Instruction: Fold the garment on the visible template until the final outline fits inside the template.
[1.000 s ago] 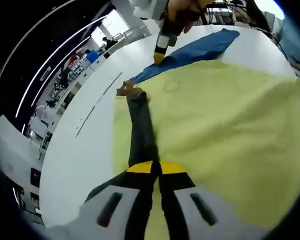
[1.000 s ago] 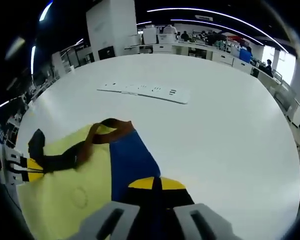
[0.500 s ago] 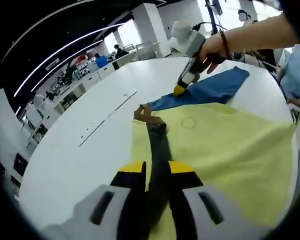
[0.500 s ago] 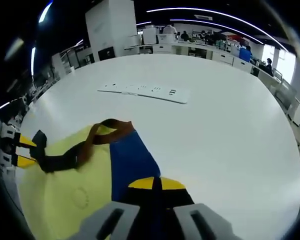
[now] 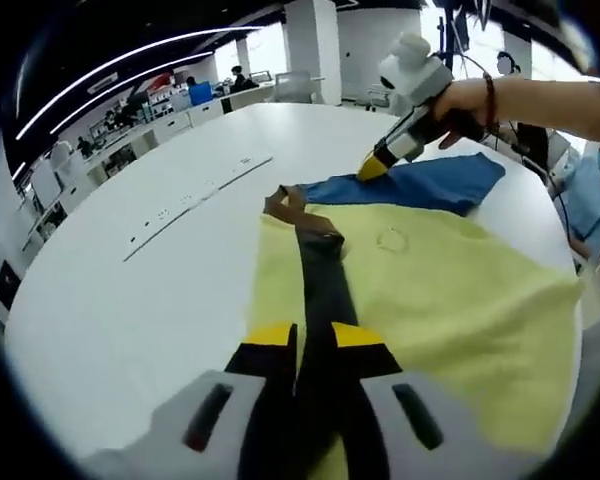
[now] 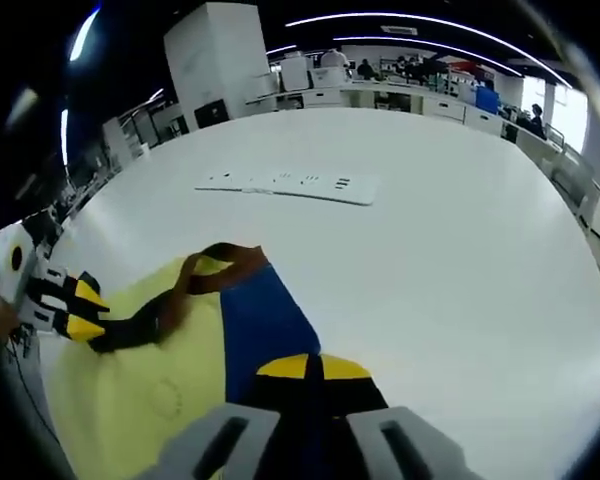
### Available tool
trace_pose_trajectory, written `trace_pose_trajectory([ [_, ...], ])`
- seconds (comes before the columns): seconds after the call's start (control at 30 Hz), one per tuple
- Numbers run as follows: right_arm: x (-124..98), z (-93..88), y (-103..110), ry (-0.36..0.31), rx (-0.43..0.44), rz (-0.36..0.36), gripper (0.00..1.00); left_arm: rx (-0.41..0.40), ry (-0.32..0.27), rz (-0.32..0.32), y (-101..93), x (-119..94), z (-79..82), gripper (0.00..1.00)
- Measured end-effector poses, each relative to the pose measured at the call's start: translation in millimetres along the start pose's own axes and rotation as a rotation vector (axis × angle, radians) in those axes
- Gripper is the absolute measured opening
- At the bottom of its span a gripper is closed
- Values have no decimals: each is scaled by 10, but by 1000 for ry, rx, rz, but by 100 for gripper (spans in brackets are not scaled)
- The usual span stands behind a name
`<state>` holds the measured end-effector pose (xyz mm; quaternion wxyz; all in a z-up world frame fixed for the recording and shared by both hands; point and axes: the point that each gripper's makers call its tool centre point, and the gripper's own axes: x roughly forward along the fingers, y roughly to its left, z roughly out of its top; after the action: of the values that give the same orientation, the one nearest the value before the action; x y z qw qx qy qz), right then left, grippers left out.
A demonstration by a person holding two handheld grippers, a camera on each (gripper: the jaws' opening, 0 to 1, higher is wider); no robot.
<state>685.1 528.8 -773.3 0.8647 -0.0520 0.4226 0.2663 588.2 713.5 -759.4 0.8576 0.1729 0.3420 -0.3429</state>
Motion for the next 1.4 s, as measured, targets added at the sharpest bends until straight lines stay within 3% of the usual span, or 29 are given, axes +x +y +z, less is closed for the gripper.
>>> trace_pose_trajectory([
  [0.33,9,8,0,12,-46,-12,0,-19,39,-14,-10,48,-77,5],
  [0.57,7,-2,13,27,-144,-30,0,-11,48,11,41,24,-85,0],
  [1.03,-7,-8,-2,27,-150,-46,0,21,1,26,83,-42,-21,0],
  [1.23,-18,-14,-6,26,-152,-57,0,40,-48,113,303,-211,100,0],
  [1.4,-16,-7,-20,15,-150,-68,0,83,-55,263,666,-408,146,0],
])
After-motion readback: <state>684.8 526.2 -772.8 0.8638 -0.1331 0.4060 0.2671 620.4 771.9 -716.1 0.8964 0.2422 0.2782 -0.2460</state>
